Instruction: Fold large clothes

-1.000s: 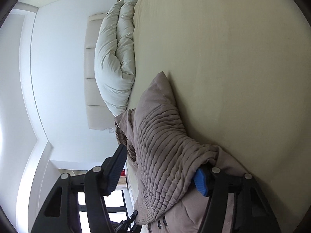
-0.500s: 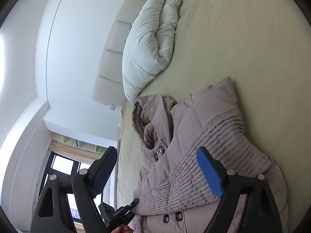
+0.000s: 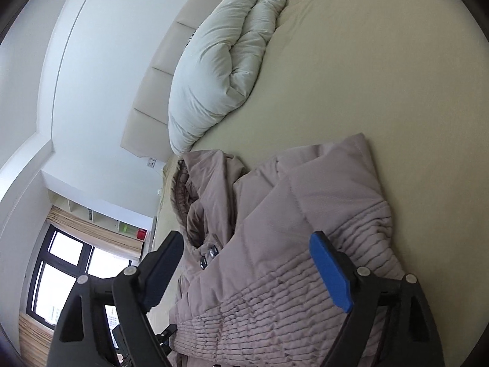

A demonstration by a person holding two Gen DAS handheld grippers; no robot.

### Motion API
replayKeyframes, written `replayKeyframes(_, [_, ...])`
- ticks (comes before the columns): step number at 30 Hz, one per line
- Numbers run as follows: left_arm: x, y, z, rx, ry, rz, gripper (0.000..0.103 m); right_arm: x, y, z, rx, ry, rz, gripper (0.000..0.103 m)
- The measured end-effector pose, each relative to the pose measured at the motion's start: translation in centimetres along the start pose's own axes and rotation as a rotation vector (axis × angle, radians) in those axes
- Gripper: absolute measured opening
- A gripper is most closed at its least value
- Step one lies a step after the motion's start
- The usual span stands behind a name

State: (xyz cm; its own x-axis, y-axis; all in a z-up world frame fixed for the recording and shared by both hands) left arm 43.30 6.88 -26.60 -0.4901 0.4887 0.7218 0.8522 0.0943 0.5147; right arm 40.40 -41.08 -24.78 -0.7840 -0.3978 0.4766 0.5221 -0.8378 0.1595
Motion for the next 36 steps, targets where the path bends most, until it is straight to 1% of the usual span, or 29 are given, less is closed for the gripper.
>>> replayKeyframes(1, [-0.1,0.0,-0.2,-0.015,0.008,-0.001,0.053,-0.5,-0.3,-0.2,-0.005,-0.018,0.009,0.089])
replayKeyframes(3, [0.0,0.2,-0.3,-0.025,0.016,-0.004,0.054,-2.4,-0.2,-2.1,-0.015,-0.076,0.022,0.087])
replayKeyframes(4, [0.4,0.2,-0.1,-0.018,0.023,-0.010,0.055,-3.0,0.0,-3.0,-0.004,-0.073,0.029,0.085])
replayKeyframes(6, [2.0,0.3,0.6,-0.010,0.039,-0.037,0.056,-2.7,0.5,-3.5,0.009,-0.052,0.014,0.083])
replayKeyframes(8, [4.7,0.1,1.7,-0.003,0.073,-0.079,0.057,-1.9,0.8,-3.3,-0.016,-0.040,0.020,0.083])
replayKeyframes(9, [6.4,-0.2,2.1,0.000,0.083,-0.102,0.058,-1.4,0.8,-3.2,-0.021,-0.051,0.012,0.083])
replayKeyframes(10, [8.2,-0.7,2.5,0.002,0.085,-0.123,0.060,-0.9,0.8,-3.0,-0.021,-0.071,-0.005,0.084])
replayKeyframes(11, [10.2,-1.5,2.9,0.005,0.088,-0.143,0.060,-0.1,0.6,-2.5,-0.017,-0.082,-0.026,0.086])
replayKeyframes(12, [12.0,-2.5,3.3,0.010,0.095,-0.161,0.060,0.8,0.1,-1.8,-0.005,-0.067,-0.039,0.087])
replayKeyframes(14, [15.8,-5.2,4.0,0.028,0.107,-0.197,0.061,2.1,-1.9,0.0,0.022,-0.015,-0.025,0.088])
replayKeyframes(16, [19.4,-8.6,5.0,0.059,0.144,-0.232,0.068,3.1,-4.7,1.6,0.062,0.025,0.009,0.089])
replayKeyframes(17, [21.1,-10.5,5.8,0.093,0.166,-0.251,0.069,3.5,-6.3,2.3,0.088,0.039,0.030,0.089])
replayKeyframes(19, [23.9,-14.8,7.6,0.203,0.179,-0.288,0.073,3.9,-9.4,3.3,0.130,0.058,0.067,0.089])
replayKeyframes(22, [27.0,-21.1,10.2,0.376,0.203,-0.333,0.073,4.5,-13.4,3.7,0.140,0.092,0.125,0.090])
replayKeyframes(24, [28.6,-24.2,11.7,0.475,0.225,-0.373,0.074,4.8,-15.8,3.8,0.139,0.100,0.155,0.090])
replayKeyframes(25, [29.3,-25.5,12.4,0.529,0.216,-0.396,0.074,4.9,-16.7,3.6,0.135,0.102,0.165,0.091])
replayKeyframes(28, [30.2,-28.0,14.0,0.670,0.150,-0.463,0.074,4.9,-18.8,2.9,0.099,0.107,0.204,0.091])
replayKeyframes(30, [30.3,-29.0,14.9,0.756,0.096,-0.500,0.074,5.0,-19.8,2.5,0.078,0.101,0.220,0.091])
replayKeyframes(31, [30.3,-29.2,15.2,0.771,0.095,-0.510,0.074,5.1,-20.2,2.4,0.068,0.099,0.225,0.091])
replayKeyframes(33, [30.6,-29.6,15.9,0.791,0.117,-0.539,0.074,5.6,-20.8,2.2,0.054,0.103,0.229,0.091])
replayKeyframes(36, [30.6,-30.2,17.7,0.868,0.109,-0.586,0.074,6.3,-21.1,2.3,0.049,0.102,0.220,0.091])
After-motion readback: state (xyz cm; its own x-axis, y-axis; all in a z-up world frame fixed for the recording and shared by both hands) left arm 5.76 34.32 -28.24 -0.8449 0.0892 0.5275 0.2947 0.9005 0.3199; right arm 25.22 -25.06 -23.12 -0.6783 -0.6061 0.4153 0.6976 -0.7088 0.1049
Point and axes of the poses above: each gripper's, at about its wrist camera, not at the fingertips, and x roughly against the way its jaws point, z to its left, y to its top, the point moved 6 cm from there along -x, roughly the way its jaws point, and after that the axes turned 14 degrees about -x, right-handed, at the moved point
